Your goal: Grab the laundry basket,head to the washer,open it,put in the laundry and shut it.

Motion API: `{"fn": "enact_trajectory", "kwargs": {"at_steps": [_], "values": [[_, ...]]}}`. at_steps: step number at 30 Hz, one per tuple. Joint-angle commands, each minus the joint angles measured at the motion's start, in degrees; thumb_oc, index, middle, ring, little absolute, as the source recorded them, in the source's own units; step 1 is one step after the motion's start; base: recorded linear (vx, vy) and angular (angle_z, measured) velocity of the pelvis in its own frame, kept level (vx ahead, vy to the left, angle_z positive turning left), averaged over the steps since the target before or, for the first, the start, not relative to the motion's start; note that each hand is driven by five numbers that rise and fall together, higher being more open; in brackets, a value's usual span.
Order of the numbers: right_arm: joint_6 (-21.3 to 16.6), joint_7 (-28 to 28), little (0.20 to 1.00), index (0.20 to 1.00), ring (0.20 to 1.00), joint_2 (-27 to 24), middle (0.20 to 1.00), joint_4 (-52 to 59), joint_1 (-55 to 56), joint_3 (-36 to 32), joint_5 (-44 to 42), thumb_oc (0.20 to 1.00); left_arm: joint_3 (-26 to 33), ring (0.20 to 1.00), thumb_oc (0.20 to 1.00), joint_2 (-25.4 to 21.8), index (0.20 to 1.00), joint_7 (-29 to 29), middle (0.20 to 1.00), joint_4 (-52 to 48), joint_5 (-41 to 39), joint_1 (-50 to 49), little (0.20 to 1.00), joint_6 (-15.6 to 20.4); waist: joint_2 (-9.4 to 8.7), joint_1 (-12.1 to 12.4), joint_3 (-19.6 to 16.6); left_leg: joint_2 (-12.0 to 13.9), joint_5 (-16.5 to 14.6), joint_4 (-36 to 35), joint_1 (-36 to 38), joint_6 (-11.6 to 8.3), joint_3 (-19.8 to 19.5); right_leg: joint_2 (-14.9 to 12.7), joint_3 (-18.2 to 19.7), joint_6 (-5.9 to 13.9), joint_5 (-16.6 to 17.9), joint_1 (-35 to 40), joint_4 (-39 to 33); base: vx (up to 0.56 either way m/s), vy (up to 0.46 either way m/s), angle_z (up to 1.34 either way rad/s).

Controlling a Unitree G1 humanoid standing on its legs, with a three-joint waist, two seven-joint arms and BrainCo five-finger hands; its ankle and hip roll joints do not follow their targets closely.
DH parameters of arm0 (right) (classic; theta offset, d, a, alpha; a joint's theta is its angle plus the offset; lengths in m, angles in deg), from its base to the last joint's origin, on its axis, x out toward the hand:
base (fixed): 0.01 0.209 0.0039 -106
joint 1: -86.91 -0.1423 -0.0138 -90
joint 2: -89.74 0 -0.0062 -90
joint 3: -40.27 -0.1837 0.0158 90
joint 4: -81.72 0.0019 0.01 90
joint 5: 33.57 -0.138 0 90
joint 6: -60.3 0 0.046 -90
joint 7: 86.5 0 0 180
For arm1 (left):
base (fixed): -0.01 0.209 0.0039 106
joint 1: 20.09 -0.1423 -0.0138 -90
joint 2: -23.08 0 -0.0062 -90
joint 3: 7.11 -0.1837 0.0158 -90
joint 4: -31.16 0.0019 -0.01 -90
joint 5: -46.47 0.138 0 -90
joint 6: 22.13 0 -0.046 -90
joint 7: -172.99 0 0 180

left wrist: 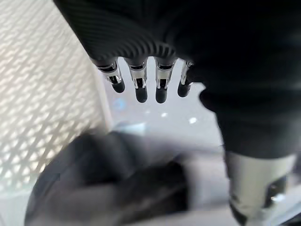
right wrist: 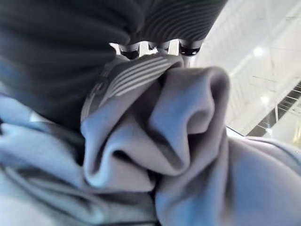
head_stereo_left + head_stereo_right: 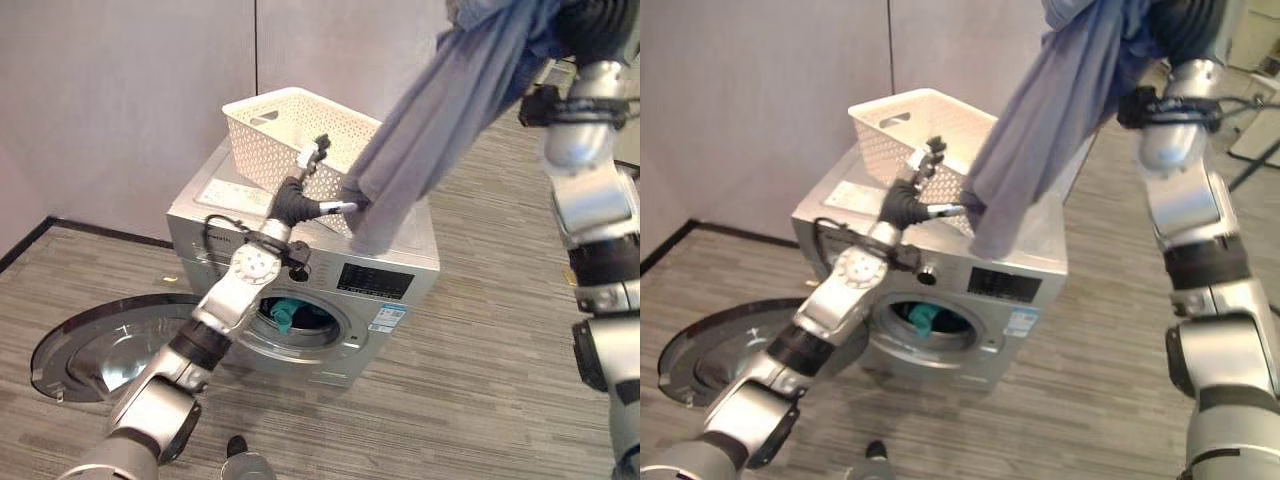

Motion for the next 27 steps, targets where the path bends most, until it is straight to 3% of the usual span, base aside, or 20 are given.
{"fn": "enact_trajectory", "kwargs": {"at_steps": [1,9,10,14,27], "values": [[-1.6,2.2,0.2,0.2,0.2,0.0,0.2,-2.0,-5.7,0.7,-2.9,0.2,-1.3,1.0,1.0,2.2,1.0,-2.4,1.0,1.4,-2.2,4.0,1.0,2.4,-0.78,0.0,-3.9,0.7,3.4,-1.3,-6.2,-1.66,1.0,-0.9,2.8,-0.5,-7.2,3.8,-3.1,-0.01,0.008,-0.06],[-3.0,1.2,0.2,0.2,0.2,2.0,0.2,-5.4,-9.3,4.2,-7.3,0.2,-3.2,1.0,1.0,5.4,1.0,-4.9,1.0,9.7,-4.3,12.1,1.0,2.9,-0.1,-1.0,-4.8,0.9,4.0,-1.7,-5.8,-2.07,1.2,-0.7,2.6,-0.65,-7.2,4.2,-3.4,0.01,-0.002,-0.01],[-3.1,1.0,0.2,0.2,0.2,2.3,0.2,-5.2,-9.2,4.6,-7.7,0.2,-3.2,1.0,1.0,5.5,1.0,-5.4,1.0,10.6,-4.2,13.1,1.0,2.8,-0.2,-1.2,-5.1,0.7,3.2,-1.9,-5.4,-2.81,0.3,-0.8,3.5,-0.7,-7.8,4.5,-3.4,0.0,0.0,0.0],[-3.9,0.3,0.2,0.2,0.2,2.7,0.2,-3.7,-8.1,4.7,-8.7,0.2,-3.5,1.0,1.0,5.8,1.0,-6.4,1.0,12.3,-3.7,16.6,1.0,2.8,0.33,-1.6,-4.9,0.9,4.2,-2.1,-5.7,-2.2,1.3,-0.7,2.5,-0.68,-7.3,4.1,-3.2,0.0,0.004,0.02],[-4.5,-0.7,0.2,0.2,0.2,3.0,0.2,0.4,-6.2,4.6,-11.0,0.2,-6.3,1.0,1.0,9.6,1.0,-4.7,1.0,14.6,-10.6,18.6,1.0,2.4,0.69,-2.8,-4.7,0.5,3.7,-3.9,-4.4,-2.79,1.0,-0.9,2.9,-0.48,-7.9,4.1,-3.1,0.02,-0.007,0.01]]}}
